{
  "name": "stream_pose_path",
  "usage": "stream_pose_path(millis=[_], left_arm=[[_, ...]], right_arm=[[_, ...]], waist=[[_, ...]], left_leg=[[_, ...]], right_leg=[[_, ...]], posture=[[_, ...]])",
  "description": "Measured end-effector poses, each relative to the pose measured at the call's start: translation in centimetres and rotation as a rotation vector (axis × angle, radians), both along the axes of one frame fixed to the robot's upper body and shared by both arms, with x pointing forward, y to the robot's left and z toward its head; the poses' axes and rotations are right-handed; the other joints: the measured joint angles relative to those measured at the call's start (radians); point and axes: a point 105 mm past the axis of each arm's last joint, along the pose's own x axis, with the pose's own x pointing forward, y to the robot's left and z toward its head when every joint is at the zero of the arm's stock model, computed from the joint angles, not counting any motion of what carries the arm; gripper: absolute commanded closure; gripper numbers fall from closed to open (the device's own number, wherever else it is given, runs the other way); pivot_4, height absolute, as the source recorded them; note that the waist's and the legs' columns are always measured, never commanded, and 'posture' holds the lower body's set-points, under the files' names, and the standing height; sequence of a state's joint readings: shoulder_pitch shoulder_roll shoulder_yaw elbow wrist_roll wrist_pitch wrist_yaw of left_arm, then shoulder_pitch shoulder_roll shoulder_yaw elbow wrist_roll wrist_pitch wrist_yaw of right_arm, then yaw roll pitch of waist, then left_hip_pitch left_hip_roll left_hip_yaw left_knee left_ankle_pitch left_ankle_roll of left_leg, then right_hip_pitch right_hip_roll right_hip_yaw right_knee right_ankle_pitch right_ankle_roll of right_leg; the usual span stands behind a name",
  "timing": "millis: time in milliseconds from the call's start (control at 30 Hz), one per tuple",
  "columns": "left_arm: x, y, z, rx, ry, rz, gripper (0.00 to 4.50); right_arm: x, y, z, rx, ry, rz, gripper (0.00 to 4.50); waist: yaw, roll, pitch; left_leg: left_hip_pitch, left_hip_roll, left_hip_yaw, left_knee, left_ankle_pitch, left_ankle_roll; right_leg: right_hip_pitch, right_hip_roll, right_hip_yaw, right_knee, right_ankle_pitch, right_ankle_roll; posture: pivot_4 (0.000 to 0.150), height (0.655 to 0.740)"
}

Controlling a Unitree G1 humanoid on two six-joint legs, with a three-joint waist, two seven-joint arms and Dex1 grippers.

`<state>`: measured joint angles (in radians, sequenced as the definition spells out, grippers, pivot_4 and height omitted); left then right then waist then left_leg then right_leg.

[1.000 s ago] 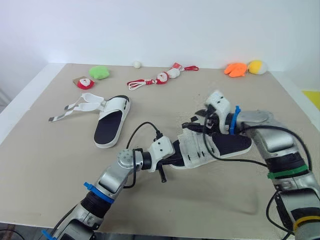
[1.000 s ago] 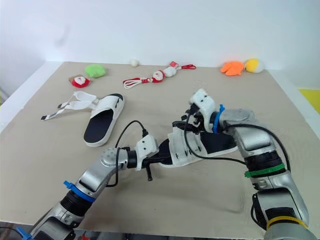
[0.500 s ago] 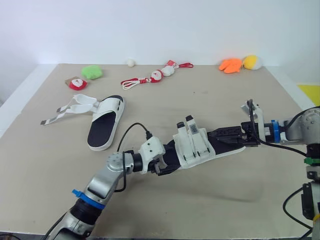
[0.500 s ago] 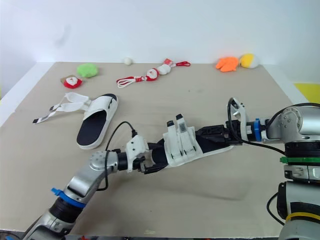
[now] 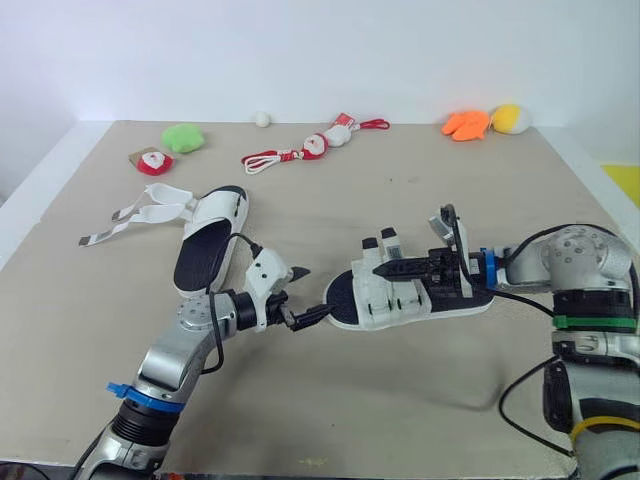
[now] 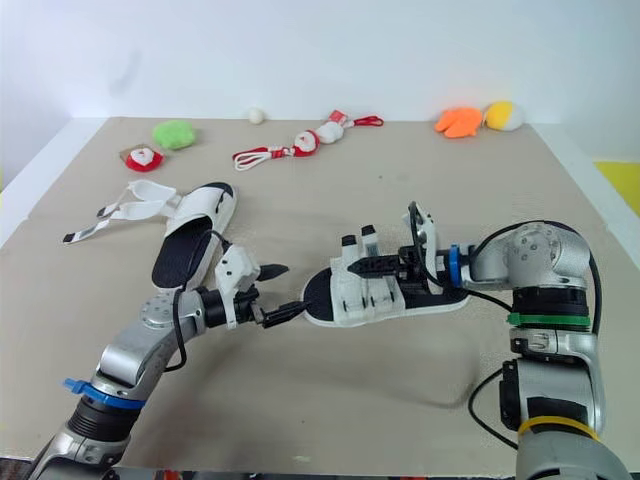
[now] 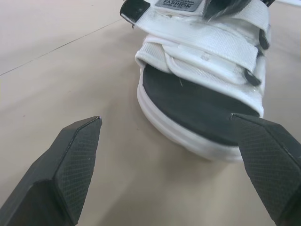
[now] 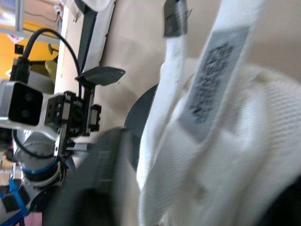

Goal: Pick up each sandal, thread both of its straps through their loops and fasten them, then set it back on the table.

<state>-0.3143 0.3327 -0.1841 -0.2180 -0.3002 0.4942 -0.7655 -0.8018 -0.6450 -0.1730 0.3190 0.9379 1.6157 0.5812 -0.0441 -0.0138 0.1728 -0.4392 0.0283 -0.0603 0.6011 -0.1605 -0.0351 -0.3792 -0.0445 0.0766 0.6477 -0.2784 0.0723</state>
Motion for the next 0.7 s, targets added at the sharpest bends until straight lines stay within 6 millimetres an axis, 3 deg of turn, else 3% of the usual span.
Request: stream_pose_path(millis=[100,133,200,300,333,400,533,633,667,700], left_arm=[[-0.2,-0.1,0.5,-0.015,-0.002,-0.002,0.00],[-0.2,-0.1,0.7,-0.022,-0.009,0.000,0.00],[0.1,-0.2,1.5,-0.038,-0.023,0.003,0.00],[0.5,0.0,2.5,-0.054,-0.048,0.019,0.00],[0.6,0.1,2.7,-0.056,-0.058,0.025,0.00],[0.8,0.2,2.9,-0.058,-0.062,0.032,0.00],[1.2,0.0,3.5,-0.066,-0.085,0.032,0.00],[1.5,0.0,3.6,-0.073,-0.090,0.038,0.00],[1.6,0.0,3.5,-0.076,-0.089,0.041,0.00],[1.7,0.0,3.5,-0.078,-0.090,0.045,0.00]], right_arm=[[0.0,0.0,0.3,0.032,-0.024,-0.021,4.36],[0.2,0.1,0.7,0.059,-0.049,-0.035,4.37],[1.9,-0.3,2.3,0.145,-0.173,-0.168,4.37],[4.2,-2.7,3.7,0.177,-0.289,-0.400,4.37],[5.5,-5.2,4.3,0.182,-0.347,-0.593,4.37],[6.4,-8.6,4.6,0.177,-0.387,-0.822,4.37],[7.0,-14.0,3.3,0.199,-0.374,-1.207,4.37],[7.1,-16.0,1.5,0.179,-0.324,-1.352,4.37],[7.1,-16.4,1.0,0.168,-0.316,-1.383,3.57],[7.1,-16.6,0.9,0.155,-0.324,-1.406,3.26]], waist=[[0.000,0.000,0.000],[0.000,0.000,0.001],[-0.001,0.000,0.001],[-0.001,0.000,0.001],[0.000,0.000,0.001],[0.004,0.000,0.001],[-0.001,0.000,0.001],[-0.005,0.002,0.001],[-0.006,0.003,0.001],[-0.006,0.003,0.001]], left_leg=[[0.000,0.000,0.000,0.000,0.000,0.000],[0.000,0.001,0.000,0.000,0.000,0.000],[0.000,0.001,0.000,0.001,0.000,0.000],[0.000,0.001,0.000,0.001,0.002,-0.001],[0.000,0.001,0.000,0.001,0.002,-0.002],[-0.001,0.000,0.001,0.001,0.003,-0.003],[0.000,0.001,0.002,-0.001,0.003,-0.003],[0.000,0.002,0.003,-0.002,0.003,-0.003],[0.001,0.002,0.003,-0.002,0.003,-0.003],[0.001,0.002,0.003,-0.002,0.003,-0.003]], right_leg=[[-0.001,0.000,0.000,0.000,0.000,0.000],[-0.001,0.001,0.000,0.001,0.000,0.000],[-0.001,0.002,0.000,0.002,0.001,0.001],[-0.002,0.002,0.001,0.002,0.002,0.002],[-0.001,0.002,0.001,0.002,0.002,0.002],[-0.001,0.001,0.001,0.002,0.002,0.002],[-0.003,0.001,0.003,0.002,0.002,0.001],[-0.004,0.002,0.004,0.003,0.002,0.001],[-0.004,0.003,0.005,0.004,0.002,0.001],[-0.004,0.003,0.005,0.004,0.002,0.001]], posture=[[0.150,0.7400],[0.150,0.7400],[0.150,0.7400],[0.150,0.7400],[0.150,0.7400],[0.150,0.7400],[0.150,0.7400],[0.150,0.7400],[0.150,0.7400],[0.150,0.7400]])
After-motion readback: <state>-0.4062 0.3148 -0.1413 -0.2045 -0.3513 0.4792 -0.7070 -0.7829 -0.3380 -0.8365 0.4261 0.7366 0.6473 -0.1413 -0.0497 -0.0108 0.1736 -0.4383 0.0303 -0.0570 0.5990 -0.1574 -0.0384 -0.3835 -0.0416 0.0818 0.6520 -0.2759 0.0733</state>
